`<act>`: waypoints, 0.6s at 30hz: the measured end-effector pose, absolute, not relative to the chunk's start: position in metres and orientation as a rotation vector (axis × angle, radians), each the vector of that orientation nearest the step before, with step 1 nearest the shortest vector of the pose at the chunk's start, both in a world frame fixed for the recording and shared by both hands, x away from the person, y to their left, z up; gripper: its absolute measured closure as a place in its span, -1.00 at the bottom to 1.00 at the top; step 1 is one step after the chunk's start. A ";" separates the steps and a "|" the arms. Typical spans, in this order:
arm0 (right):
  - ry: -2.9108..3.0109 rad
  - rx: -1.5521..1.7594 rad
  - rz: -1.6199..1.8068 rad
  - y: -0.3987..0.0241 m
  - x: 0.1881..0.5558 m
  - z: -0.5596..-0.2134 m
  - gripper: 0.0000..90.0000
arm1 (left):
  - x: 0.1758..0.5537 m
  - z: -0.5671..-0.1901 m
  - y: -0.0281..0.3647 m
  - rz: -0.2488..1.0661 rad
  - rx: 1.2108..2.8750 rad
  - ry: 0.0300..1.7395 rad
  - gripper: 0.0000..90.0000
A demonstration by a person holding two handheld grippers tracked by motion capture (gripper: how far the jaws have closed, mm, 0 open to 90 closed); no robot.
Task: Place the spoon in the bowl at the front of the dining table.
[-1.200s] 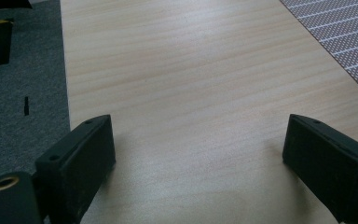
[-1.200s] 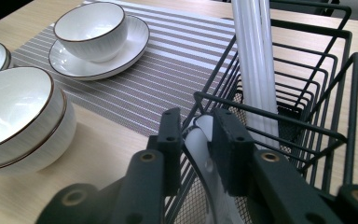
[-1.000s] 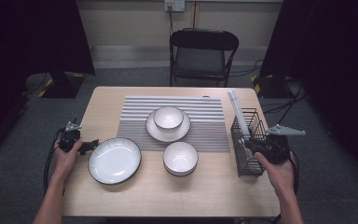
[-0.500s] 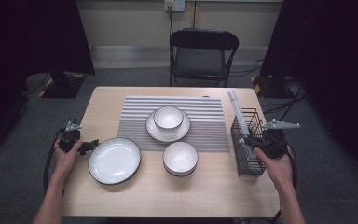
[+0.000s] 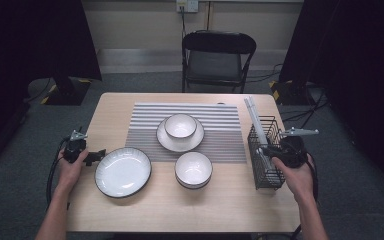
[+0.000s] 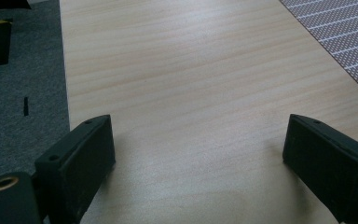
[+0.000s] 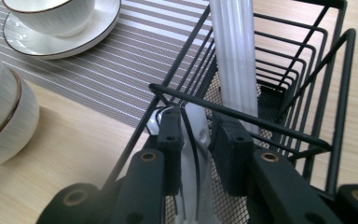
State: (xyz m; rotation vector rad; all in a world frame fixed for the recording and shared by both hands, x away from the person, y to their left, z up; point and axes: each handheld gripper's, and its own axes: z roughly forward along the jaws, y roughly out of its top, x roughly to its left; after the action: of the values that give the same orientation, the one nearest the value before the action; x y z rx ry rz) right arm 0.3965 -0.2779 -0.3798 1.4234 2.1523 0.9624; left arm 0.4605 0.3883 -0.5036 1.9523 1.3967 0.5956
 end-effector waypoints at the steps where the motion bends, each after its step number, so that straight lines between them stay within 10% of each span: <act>1: 2.151 1.423 0.965 -0.278 0.397 -0.380 0.64 | 0.461 -0.504 0.388 0.595 1.953 1.396 -0.81; 18: 2.166 1.396 0.858 -0.275 0.401 -0.381 0.68 | 0.461 -0.504 0.388 0.597 1.953 1.397 -0.81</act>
State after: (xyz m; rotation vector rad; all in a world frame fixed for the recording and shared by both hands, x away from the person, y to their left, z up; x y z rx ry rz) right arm 0.4011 -0.2754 -0.3812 1.3961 2.1661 0.8579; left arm 0.4606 0.3883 -0.5036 1.9526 1.3973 0.5966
